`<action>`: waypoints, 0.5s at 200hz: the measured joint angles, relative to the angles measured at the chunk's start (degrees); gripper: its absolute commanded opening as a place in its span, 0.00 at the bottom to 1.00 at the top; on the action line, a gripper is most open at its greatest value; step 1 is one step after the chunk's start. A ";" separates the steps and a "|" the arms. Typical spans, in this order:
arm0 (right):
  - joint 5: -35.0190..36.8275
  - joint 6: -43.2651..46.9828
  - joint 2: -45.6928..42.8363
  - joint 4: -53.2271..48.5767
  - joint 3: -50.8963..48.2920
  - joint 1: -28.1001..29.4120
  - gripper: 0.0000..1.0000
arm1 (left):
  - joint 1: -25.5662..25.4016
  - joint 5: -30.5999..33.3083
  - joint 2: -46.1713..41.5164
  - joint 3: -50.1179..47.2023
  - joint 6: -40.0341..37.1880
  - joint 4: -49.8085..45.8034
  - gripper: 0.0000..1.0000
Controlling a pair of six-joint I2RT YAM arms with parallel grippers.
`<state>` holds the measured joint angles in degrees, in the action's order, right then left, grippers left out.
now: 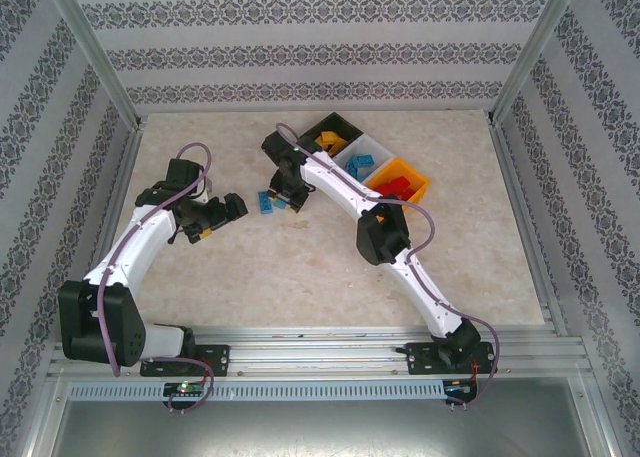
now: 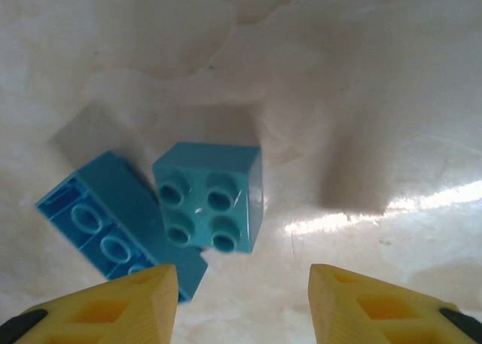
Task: Sort the legos into containers by color
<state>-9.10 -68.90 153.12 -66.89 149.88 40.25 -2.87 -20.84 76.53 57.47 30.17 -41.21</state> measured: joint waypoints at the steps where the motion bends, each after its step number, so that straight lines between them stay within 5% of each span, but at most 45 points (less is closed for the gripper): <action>1: 0.00 -0.02 0.04 0.04 0.00 0.00 0.48 | 0.00 -0.02 0.00 0.00 0.00 0.00 1.00; 100: -1.49 -1.01 0.63 1.86 -0.90 -1.03 0.41 | 0.00 -0.63 1.42 0.00 0.00 0.02 1.00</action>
<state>-10.59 -69.91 153.75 -65.04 148.99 39.22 -2.87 -21.47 77.95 57.47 30.17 -41.19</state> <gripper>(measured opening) 0.418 0.999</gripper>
